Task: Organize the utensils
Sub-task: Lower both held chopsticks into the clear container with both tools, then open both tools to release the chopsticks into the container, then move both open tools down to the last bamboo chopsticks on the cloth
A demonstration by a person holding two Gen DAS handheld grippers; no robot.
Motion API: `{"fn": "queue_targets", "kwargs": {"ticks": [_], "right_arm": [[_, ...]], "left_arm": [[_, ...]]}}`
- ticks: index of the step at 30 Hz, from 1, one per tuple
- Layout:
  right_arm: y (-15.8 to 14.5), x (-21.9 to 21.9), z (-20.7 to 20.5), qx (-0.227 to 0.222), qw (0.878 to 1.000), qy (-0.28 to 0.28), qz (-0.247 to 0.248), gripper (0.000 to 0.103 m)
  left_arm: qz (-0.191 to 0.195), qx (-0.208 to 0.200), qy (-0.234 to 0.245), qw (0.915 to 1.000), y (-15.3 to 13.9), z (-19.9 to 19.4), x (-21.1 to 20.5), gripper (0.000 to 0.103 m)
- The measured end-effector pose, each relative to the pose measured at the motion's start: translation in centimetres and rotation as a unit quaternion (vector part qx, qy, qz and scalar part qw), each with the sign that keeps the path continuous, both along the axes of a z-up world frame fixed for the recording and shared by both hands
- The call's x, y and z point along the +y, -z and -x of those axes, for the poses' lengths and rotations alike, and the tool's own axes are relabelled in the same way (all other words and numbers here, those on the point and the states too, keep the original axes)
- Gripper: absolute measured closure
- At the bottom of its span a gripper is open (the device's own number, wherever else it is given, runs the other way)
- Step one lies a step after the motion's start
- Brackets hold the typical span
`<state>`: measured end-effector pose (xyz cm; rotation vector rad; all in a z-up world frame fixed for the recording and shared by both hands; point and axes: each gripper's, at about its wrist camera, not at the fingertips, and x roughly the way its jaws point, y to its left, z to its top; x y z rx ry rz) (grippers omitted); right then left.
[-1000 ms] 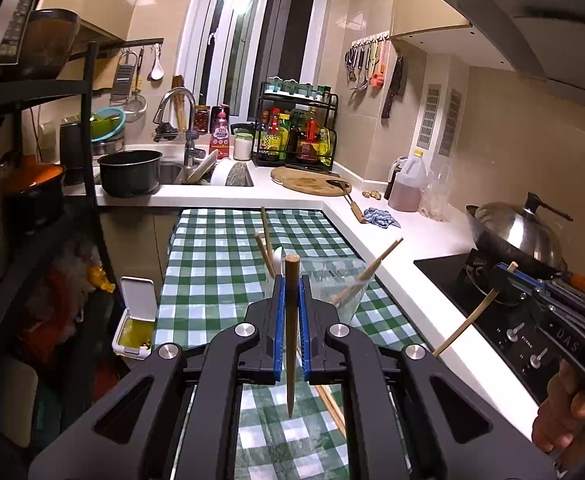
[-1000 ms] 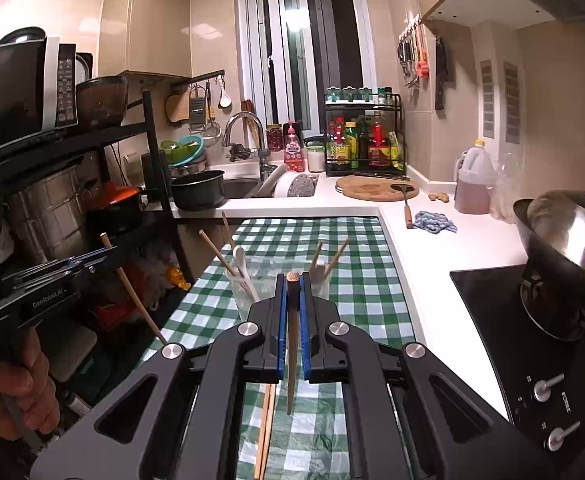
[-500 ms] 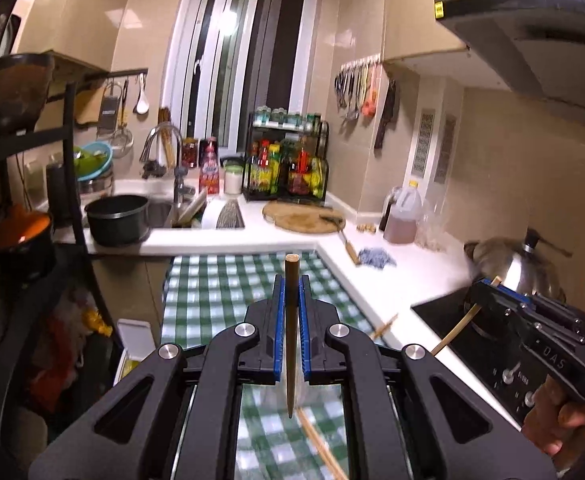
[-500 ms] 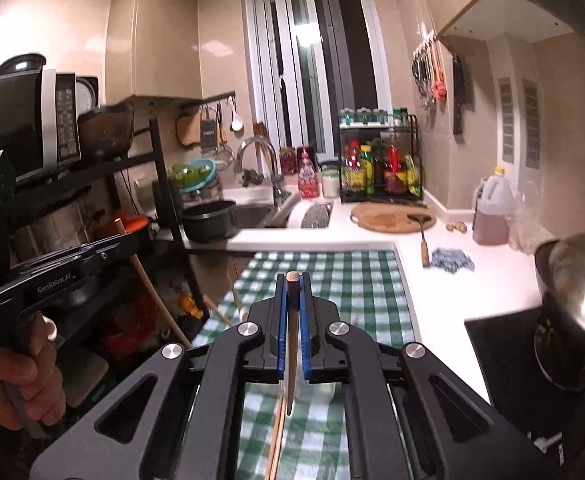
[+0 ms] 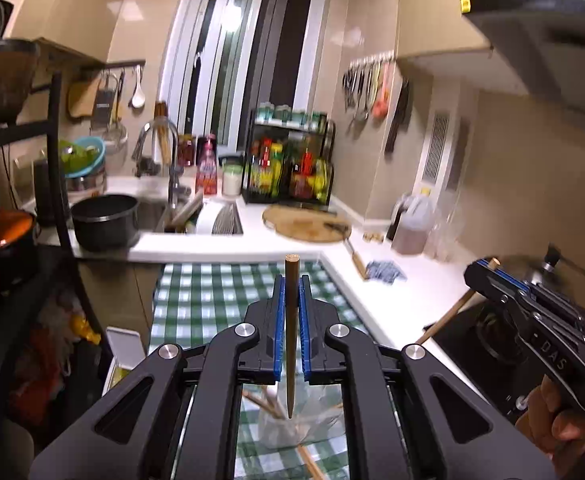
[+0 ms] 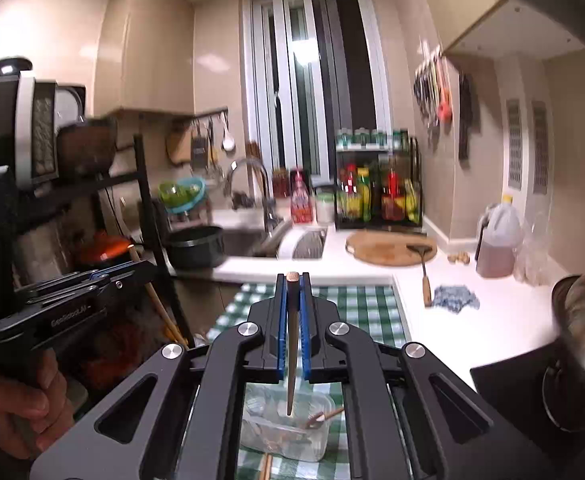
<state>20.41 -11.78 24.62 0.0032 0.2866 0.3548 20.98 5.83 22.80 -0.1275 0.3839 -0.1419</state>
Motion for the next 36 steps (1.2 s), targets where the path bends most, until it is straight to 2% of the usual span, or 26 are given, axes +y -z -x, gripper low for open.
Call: {"fn": "queue_targets", "kwargs": {"ticks": [6, 7, 8, 10, 11, 16, 22, 26, 31, 36], "right_arm": [[3.6, 0.7, -2.7, 0.044, 0.999, 0.006, 0.016, 0.096], [4.0, 0.7, -2.9, 0.048, 0.999, 0.009, 0.020, 0.092], [4.2, 0.7, -3.0, 0.050, 0.998, 0.013, 0.023, 0.082], [4.3, 0.5, -2.9, 0.049, 0.998, 0.019, 0.022, 0.073], [4.2, 0.4, -2.7, 0.047, 0.998, 0.022, 0.021, 0.072], [2.9, -0.3, -1.4, 0.028, 0.999, 0.034, 0.021, 0.072], [1.3, -1.8, 2.9, -0.004, 0.999, 0.049, 0.007, 0.072], [1.8, -3.0, 6.6, -0.019, 0.998, 0.059, -0.007, 0.072], [4.6, -4.0, 10.3, -0.008, 0.998, 0.067, -0.018, 0.072], [8.8, -4.5, 12.7, 0.031, 0.996, 0.073, -0.028, 0.072]], "left_arm": [[-0.011, 0.033, 0.001, 0.9994, 3.7, -1.8, 0.0, 0.096], [-0.012, 0.036, 0.001, 0.9993, 3.9, -1.9, 0.0, 0.096], [-0.010, 0.037, 0.000, 0.9993, 4.0, -1.9, 0.1, 0.095], [-0.001, 0.034, -0.003, 0.9994, 4.1, -1.7, 0.6, 0.086], [0.002, 0.029, -0.005, 0.9996, 3.9, -1.4, 0.8, 0.080], [0.010, 0.014, -0.012, 0.9998, 3.0, 0.3, 1.2, 0.080], [0.006, -0.010, -0.025, 0.9996, 2.7, 4.6, 1.0, 0.080], [0.011, -0.014, -0.036, 0.9992, 3.8, 8.0, 1.0, 0.080], [0.011, 0.002, -0.047, 0.9988, 7.2, 11.9, 0.8, 0.080], [0.009, 0.028, -0.049, 0.9984, 10.8, 14.8, 0.4, 0.080]]}}
